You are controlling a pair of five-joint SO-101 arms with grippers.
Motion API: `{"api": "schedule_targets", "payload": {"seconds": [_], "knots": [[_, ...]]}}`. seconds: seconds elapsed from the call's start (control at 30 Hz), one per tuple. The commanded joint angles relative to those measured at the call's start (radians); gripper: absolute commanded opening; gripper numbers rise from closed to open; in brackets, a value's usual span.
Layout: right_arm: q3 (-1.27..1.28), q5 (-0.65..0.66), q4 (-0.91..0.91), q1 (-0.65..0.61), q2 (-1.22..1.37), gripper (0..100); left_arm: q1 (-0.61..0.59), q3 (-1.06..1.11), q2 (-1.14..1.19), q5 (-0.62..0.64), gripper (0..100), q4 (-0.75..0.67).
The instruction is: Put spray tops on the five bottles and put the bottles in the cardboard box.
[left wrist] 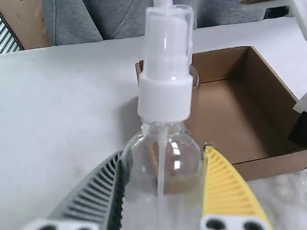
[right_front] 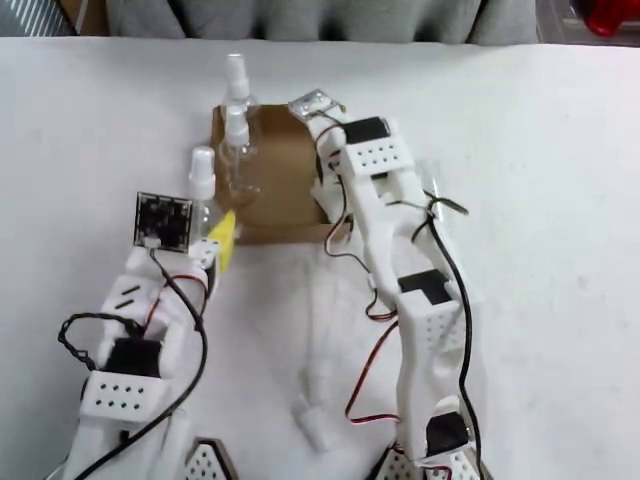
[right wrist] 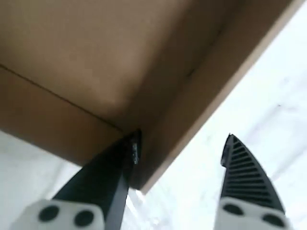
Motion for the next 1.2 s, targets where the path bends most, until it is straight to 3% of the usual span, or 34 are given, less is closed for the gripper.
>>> {"api": "schedule_targets", "payload": {"seconds": [0.0,0.27,0.53,0.63,0.9,1.17], "knots": [[-0.115,-0.003,0.071,-0.010,-0.058,23.8,-0.012,-0.071,0.005,0.003,2,-0.035],[-0.249,-0.012,0.202,-0.013,-0.058,23.1,-0.012,-0.071,0.005,0.003,2,-0.035],[-0.318,-0.012,0.252,-0.024,-0.059,2.9,-0.012,-0.071,0.007,0.003,2,-0.035],[-0.302,-0.012,0.254,-0.002,-0.085,1.9,-0.012,-0.071,0.007,0.003,2,-0.035],[-0.089,-0.012,0.252,-0.007,-0.259,1.5,-0.070,-0.086,0.007,0.015,2,-0.068],[0.227,-0.012,0.251,-0.012,-0.495,1.5,-0.188,-0.144,0.007,0.178,2,-0.075]]}}
